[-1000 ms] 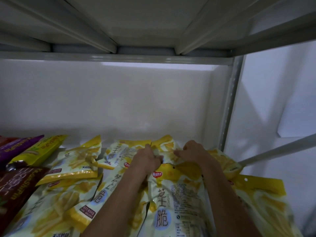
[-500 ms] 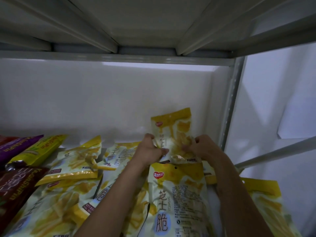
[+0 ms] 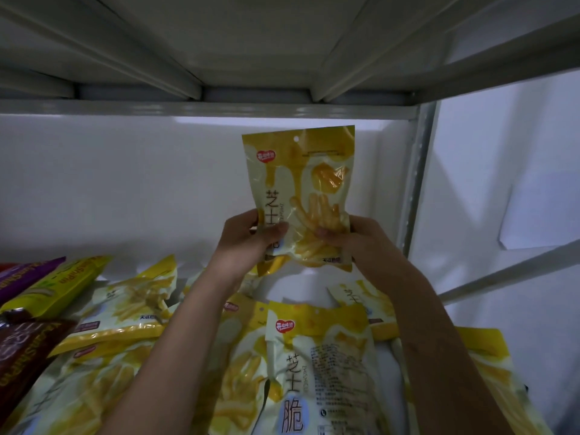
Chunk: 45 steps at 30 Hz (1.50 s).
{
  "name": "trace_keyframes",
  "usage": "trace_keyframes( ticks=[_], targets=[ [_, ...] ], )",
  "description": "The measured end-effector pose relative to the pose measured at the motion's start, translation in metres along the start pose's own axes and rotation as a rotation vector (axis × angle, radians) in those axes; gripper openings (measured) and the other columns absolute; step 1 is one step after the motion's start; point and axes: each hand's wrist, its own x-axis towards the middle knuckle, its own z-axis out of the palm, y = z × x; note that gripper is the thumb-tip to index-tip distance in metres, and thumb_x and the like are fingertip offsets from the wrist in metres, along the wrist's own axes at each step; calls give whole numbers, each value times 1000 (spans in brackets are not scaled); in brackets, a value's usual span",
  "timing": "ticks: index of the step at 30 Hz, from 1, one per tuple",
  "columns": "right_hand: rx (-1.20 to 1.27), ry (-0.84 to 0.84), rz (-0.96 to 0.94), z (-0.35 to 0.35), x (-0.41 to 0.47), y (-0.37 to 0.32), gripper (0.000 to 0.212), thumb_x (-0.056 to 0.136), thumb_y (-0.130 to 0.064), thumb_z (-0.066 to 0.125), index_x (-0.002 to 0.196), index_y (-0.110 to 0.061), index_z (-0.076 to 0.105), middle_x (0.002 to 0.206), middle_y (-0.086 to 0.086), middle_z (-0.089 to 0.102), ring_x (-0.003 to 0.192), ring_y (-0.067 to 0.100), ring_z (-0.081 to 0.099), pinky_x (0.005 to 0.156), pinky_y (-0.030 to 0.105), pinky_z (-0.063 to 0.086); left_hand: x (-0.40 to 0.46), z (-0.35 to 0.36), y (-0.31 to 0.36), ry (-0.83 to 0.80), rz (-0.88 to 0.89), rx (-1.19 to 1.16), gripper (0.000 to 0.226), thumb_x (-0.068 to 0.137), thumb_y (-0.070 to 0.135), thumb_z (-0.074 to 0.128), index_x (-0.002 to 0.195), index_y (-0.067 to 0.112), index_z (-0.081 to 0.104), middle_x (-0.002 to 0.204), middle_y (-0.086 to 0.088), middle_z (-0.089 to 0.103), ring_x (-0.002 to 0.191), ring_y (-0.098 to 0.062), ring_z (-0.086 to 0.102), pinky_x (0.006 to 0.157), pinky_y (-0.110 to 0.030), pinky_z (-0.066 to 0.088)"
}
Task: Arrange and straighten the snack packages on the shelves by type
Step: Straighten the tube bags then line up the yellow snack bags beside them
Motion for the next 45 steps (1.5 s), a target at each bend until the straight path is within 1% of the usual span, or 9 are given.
trace_keyframes(
  ticks=[3, 8, 15, 18, 22, 29, 35, 39, 45],
  targets=[
    [48, -31, -13, -1, 0, 0, 41, 84, -26, 82, 120, -8, 75, 114, 8, 79, 108, 27, 76, 103, 49, 57, -2, -3, 7, -43, 7, -15, 13, 95, 13, 74, 107, 9, 76, 88, -2, 77, 73, -5, 72, 63, -15, 54],
    [172, -153, 36, 2, -3, -2, 34, 91, -16, 74, 124, -6, 72, 120, 9, 78, 113, 27, 74, 106, 49, 54, -4, -6, 12, -89, -74, -173, 26, 96, 26, 73, 114, 7, 77, 109, -14, 79, 107, -41, 73, 94, -53, 56],
    [218, -59, -56, 7, 2, -2, 19, 89, -18, 73, 104, -8, 80, 110, 16, 79, 106, 33, 76, 102, 55, 56, -7, -7, 15, -88, -71, -256, 38, 83, 24, 80, 115, 4, 76, 109, -13, 80, 102, -32, 77, 88, -42, 63],
    [247, -46, -62, 5, 1, -1, 31, 86, -22, 75, 110, -2, 76, 111, 17, 78, 106, 34, 76, 101, 55, 57, -7, -4, 17, -109, -70, -274, 46, 77, 30, 80, 115, 5, 75, 109, -14, 80, 99, -31, 78, 83, -38, 65],
    [249, -111, -50, 2, -2, -5, 26, 91, -16, 72, 113, -2, 74, 111, 17, 78, 106, 33, 76, 93, 45, 61, -7, -1, 18, -166, -97, -266, 50, 79, 33, 79, 118, 3, 74, 112, -17, 78, 106, -35, 76, 95, -45, 60],
    [190, -38, -46, 10, 4, -3, 34, 93, -25, 78, 122, -8, 74, 117, 9, 78, 111, 29, 75, 100, 48, 58, -4, 0, 7, -66, -118, -155, 22, 87, 16, 81, 107, 6, 79, 105, -14, 80, 107, -41, 74, 104, -58, 54],
    [164, 66, -56, 8, 6, 0, 25, 91, -16, 79, 112, -3, 78, 105, 13, 80, 101, 31, 78, 95, 49, 61, -7, 3, 11, -137, -150, -200, 30, 87, 19, 79, 113, 4, 77, 108, -15, 79, 104, -37, 76, 90, -42, 60],
    [207, 19, -55, 7, 5, -2, 29, 91, -17, 77, 116, -3, 76, 110, 14, 79, 105, 32, 76, 99, 52, 59, -7, 0, 10, -167, -155, -208, 46, 73, 24, 86, 112, 2, 77, 110, -21, 78, 101, -38, 75, 93, -46, 56],
    [136, -5, -55, 12, 1, -4, 41, 85, -19, 84, 123, -8, 73, 113, 7, 80, 105, 24, 77, 97, 46, 61, -6, 0, 11, -94, -122, -162, 37, 77, 17, 88, 111, 6, 76, 104, -17, 80, 87, -30, 77, 69, -32, 57]
  ],
)
